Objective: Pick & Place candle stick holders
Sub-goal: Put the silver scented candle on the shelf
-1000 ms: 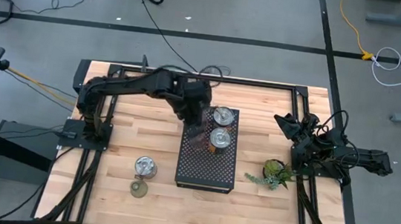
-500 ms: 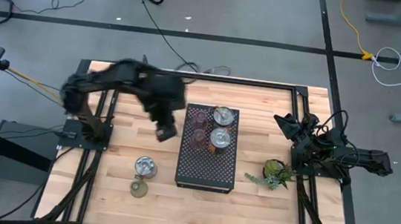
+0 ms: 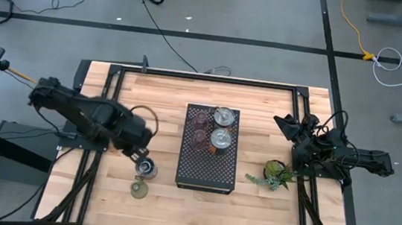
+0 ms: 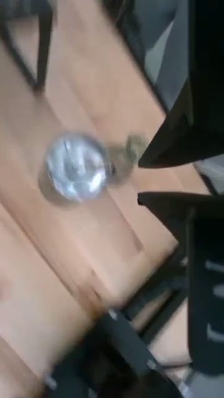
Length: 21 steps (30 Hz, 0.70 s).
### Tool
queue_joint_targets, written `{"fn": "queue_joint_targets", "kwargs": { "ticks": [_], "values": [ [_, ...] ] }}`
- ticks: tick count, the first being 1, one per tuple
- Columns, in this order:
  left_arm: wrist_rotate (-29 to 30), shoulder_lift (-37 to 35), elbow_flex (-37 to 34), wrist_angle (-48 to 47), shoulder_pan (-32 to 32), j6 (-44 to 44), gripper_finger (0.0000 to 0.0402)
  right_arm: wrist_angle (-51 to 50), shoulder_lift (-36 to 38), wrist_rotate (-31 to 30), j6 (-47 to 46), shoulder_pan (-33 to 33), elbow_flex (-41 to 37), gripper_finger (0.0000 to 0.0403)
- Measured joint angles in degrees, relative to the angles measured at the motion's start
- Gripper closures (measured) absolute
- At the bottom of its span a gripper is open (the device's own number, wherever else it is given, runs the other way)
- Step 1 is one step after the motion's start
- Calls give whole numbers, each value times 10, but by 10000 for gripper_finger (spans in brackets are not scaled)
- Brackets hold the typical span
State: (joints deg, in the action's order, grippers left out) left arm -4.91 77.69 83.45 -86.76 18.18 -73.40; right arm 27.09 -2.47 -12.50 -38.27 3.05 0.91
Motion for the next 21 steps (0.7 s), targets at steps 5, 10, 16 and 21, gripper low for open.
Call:
{"fn": "queue_joint_targets", "kwargs": {
  "ticks": [5, 10, 16, 21],
  "values": [
    [19, -12, -94, 74, 42, -69, 263, -1, 0, 0, -1, 0, 0, 302],
    [42, -10, -162, 158, 52, -111, 205, -1, 0, 0, -1, 0, 0, 302],
    [12, -5, -238, 198, 52, -128, 191, -1, 0, 10, -5, 0, 0, 302],
    [6, -6, -266, 242, 53, -132, 203, -2, 0, 16, -12, 0, 0, 302]
  ]
}}
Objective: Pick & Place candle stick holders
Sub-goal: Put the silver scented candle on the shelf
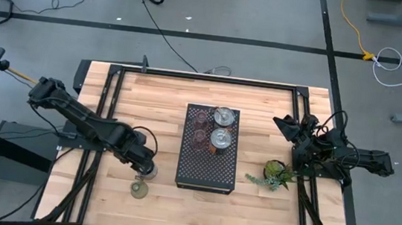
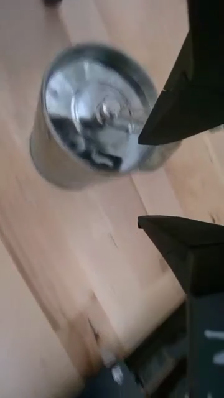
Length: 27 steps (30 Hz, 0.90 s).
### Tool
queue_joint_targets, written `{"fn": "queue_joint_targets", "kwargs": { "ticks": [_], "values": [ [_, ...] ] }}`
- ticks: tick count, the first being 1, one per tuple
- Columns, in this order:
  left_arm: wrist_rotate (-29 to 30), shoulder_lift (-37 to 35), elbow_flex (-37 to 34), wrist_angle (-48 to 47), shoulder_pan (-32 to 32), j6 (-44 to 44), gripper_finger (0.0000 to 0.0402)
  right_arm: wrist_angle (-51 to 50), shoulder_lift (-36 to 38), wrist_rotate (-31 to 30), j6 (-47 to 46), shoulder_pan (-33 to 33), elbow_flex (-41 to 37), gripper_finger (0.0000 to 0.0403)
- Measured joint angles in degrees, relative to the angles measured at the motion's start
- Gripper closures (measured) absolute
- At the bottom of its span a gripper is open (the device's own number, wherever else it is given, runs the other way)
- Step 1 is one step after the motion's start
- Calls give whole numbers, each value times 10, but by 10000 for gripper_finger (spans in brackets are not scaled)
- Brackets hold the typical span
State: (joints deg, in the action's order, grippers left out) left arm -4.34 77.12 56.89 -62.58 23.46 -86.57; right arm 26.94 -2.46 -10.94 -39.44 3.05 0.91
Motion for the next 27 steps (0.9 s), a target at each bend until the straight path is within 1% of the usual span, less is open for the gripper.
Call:
{"fn": "queue_joint_targets", "kwargs": {
  "ticks": [6, 10, 13, 15, 17, 18, 22, 27],
  "values": [
    [34, 0, -32, 70, 0, 1, 209, -1, 0, 0, 0, 0, 0, 302],
    [15, 0, -53, 85, 0, 2, 221, -1, 0, -1, -1, 0, 0, 302],
    [11, -1, -59, 84, 4, 2, 260, -1, 0, -1, -1, 0, 0, 302],
    [11, -1, -60, 81, 4, 5, 303, -1, 0, -1, -1, 0, 0, 302],
    [9, -1, -61, 79, 4, 17, 362, -1, 0, -2, -1, 0, 0, 302],
    [10, -1, -61, 80, 4, 16, 381, -1, 0, -2, -1, 0, 0, 302],
    [8, 0, -61, 81, 2, 17, 394, -4, 0, -8, 3, 0, 0, 302],
    [-6, 0, -61, 84, -4, 17, 397, -4, 0, -8, 9, 0, 0, 302]
  ]
}}
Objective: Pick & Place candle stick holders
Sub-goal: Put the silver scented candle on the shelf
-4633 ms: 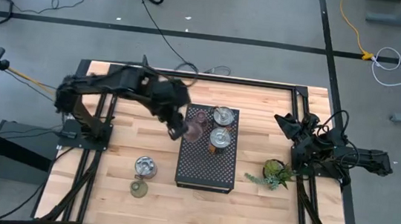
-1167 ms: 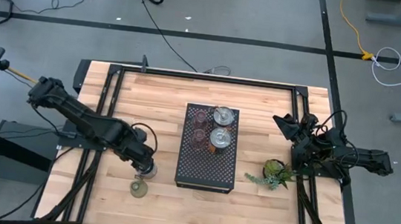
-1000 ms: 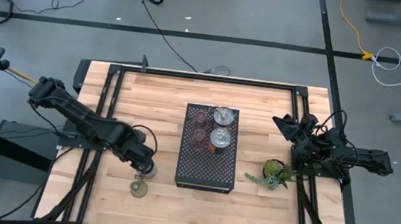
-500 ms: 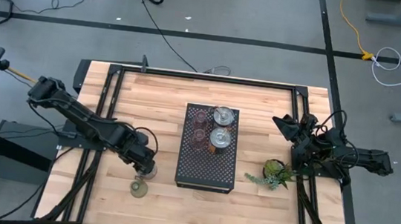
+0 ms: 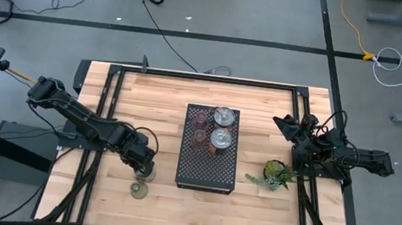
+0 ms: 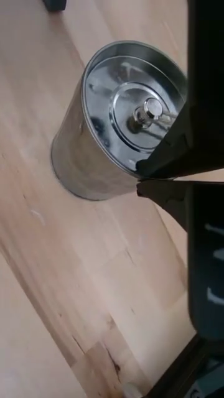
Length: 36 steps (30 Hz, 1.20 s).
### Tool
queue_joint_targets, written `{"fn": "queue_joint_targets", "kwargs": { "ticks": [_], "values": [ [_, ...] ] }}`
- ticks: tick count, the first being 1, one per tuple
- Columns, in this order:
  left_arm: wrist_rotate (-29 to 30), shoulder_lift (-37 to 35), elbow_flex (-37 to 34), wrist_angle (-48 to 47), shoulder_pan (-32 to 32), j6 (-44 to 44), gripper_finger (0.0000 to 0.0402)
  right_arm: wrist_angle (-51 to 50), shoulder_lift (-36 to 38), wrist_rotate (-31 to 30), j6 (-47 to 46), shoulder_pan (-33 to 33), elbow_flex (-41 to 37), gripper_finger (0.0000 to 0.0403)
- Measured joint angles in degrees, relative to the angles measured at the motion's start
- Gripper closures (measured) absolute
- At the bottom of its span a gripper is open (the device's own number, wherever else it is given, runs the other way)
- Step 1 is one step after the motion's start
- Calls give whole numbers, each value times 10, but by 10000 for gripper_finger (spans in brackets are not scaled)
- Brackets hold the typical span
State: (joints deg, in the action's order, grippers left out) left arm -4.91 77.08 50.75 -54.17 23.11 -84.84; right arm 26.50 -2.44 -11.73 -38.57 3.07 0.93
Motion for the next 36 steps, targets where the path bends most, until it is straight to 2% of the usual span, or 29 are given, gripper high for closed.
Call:
{"fn": "queue_joint_targets", "kwargs": {
  "ticks": [5, 10, 13, 17, 23, 27, 36],
  "values": [
    [-7, 5, 34, -33, -10, 34, 399, 0, 0, 1, 0, 0, 0, 302],
    [-6, 3, 126, -153, -27, 74, 400, 0, 0, 1, 0, 0, 0, 302],
    [-6, 3, 206, -234, -38, 95, 400, 0, 0, 1, 0, 0, 0, 302],
    [-5, 2, 338, -291, -54, 122, 401, 0, 0, 1, 0, 0, 0, 302],
    [49, 13, 505, -294, -78, 136, 401, 0, 0, -7, 1, 0, 0, 302],
    [56, 58, 582, -277, -94, 185, 401, 0, 0, -23, 5, 0, 0, 302],
    [-25, 232, 747, -268, -138, 369, 401, 1, 0, -24, 5, 0, 0, 302]
  ]
}}
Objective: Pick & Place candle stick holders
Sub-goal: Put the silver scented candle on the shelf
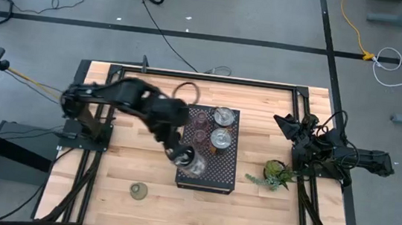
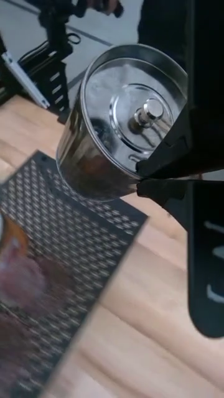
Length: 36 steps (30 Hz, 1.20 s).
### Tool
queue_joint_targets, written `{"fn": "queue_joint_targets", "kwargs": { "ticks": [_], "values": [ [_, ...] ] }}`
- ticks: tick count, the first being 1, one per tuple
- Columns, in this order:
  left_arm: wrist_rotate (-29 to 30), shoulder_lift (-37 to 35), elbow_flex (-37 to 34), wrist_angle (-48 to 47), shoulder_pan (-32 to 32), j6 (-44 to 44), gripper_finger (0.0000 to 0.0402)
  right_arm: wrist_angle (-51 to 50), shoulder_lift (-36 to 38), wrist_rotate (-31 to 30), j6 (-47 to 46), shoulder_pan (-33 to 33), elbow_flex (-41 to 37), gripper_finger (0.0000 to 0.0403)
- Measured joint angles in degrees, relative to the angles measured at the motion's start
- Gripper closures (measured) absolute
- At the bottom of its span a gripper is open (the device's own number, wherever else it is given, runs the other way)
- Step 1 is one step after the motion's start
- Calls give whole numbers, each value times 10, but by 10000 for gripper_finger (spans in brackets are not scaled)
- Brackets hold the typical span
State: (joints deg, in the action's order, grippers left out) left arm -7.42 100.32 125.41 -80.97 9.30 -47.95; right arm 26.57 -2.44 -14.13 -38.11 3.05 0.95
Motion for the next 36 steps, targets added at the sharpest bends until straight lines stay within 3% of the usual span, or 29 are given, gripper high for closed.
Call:
{"fn": "queue_joint_targets", "kwargs": {
  "ticks": [9, 23, 36],
  "values": [
    [-47, 114, 92, 13, -41, 103, 401, 0, 0, 0, 0, 0, 0, 302],
    [-61, 193, 93, 58, -77, 157, 401, -4, 0, 2, -1, 0, 0, 302],
    [-65, 218, 91, 77, -76, 172, 401, -15, 0, 1, 0, 0, 0, 302]
  ]
}}
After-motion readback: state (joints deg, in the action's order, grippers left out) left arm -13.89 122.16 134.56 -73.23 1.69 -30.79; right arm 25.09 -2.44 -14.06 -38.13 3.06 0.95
